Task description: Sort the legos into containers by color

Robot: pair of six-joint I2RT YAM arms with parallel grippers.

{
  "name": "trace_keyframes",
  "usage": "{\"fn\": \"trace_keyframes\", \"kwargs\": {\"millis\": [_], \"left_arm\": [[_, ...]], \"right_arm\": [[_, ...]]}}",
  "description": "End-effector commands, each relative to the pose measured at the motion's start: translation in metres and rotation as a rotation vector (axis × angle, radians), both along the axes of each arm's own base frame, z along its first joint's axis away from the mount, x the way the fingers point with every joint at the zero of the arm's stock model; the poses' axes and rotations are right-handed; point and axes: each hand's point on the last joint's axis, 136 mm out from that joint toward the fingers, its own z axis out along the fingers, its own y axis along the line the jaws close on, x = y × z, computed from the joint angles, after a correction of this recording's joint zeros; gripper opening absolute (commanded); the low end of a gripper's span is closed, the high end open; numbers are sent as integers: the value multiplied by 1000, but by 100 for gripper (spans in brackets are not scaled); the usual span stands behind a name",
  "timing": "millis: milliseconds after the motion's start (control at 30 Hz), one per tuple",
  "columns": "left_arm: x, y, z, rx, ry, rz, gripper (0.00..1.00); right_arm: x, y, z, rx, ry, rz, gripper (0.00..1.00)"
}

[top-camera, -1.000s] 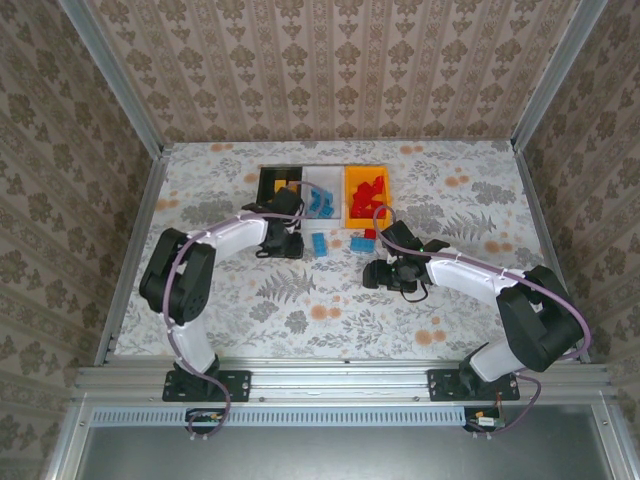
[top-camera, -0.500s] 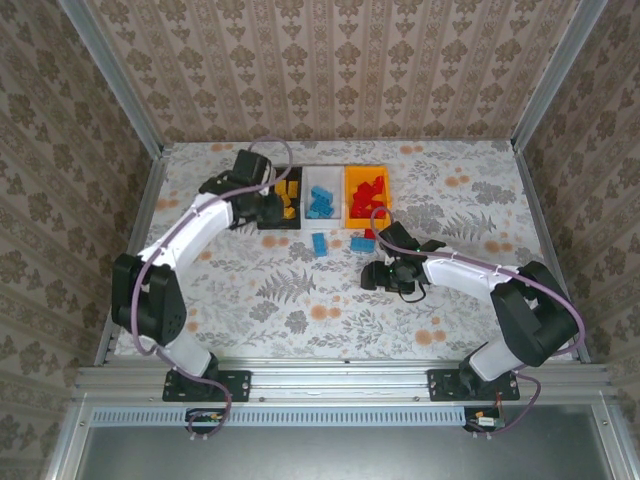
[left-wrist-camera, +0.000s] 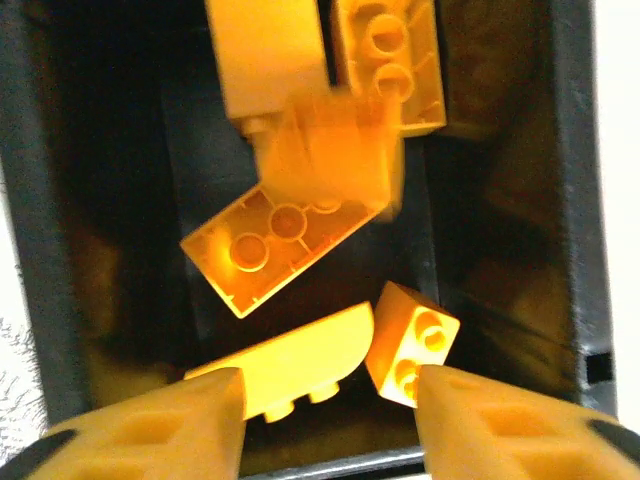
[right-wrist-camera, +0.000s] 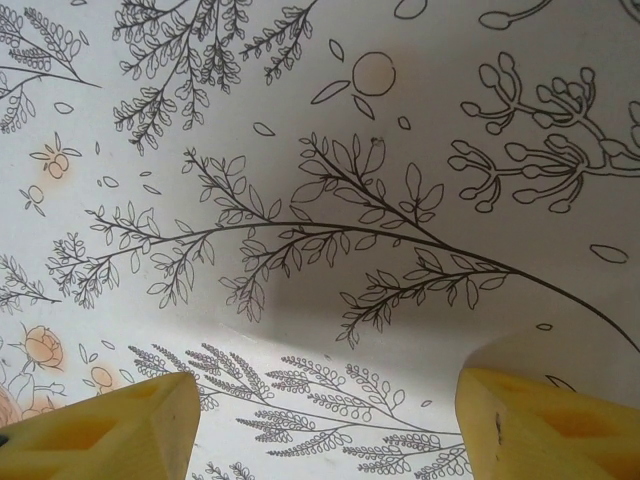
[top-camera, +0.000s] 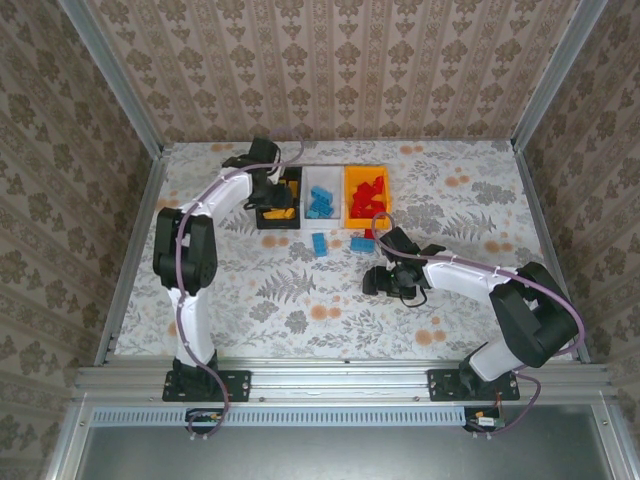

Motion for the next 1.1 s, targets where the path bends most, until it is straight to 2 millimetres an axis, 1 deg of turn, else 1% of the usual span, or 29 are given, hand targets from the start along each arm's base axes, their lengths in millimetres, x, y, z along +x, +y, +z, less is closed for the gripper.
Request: {"fn": "trace_keyframes", "kwargs": {"millis": [0, 67, 133, 267, 400, 433, 467, 500, 567, 633, 700, 767, 833, 900, 1067], "left_arm": [[2, 1, 13, -12, -11, -8, 61], [0, 2, 18, -13, -21, -7, 66], [-5, 3, 24, -15, -32, -7, 68], [-21, 5, 46, -30, -80, -10, 77], [-52, -3, 64, -41, -122, -33, 88], [-60, -6, 67, -42, -130, -39, 92], [-69, -10, 68, -44, -137, -40, 99], [-80, -17, 67, -54, -138, -47, 100], [-99, -25, 62, -78, -126, -30, 100], [-115, -39, 53, -125, -111, -23, 100], [-130, -54, 42, -142, -90, -25, 100], [-141, -67, 29, -130, -70, -29, 100], [-147, -79, 16, -119, -53, -39, 100], [-149, -89, 4, -100, -30, -42, 100], [-143, -104, -17, -51, 1, -63, 100]], "right_arm": [[-1, 0, 5, 7, -13, -9, 70], [0, 1, 6, 10, -16, -10, 70], [1, 1, 6, 13, -16, -11, 70], [2, 2, 8, 13, -19, -9, 70], [2, 3, 9, 14, -23, -10, 70], [3, 3, 9, 16, -24, -12, 70], [3, 3, 9, 16, -25, -13, 70], [3, 3, 9, 18, -25, -13, 70], [4, 5, 8, 23, -25, -11, 70], [4, 7, 8, 26, -23, -9, 70], [4, 9, 9, 29, -27, -5, 70], [4, 11, 10, 30, -29, -1, 70], [4, 13, 11, 35, -32, 1, 70], [3, 14, 11, 35, -33, 5, 70], [-1, 9, 11, 20, -35, 7, 70]]}}
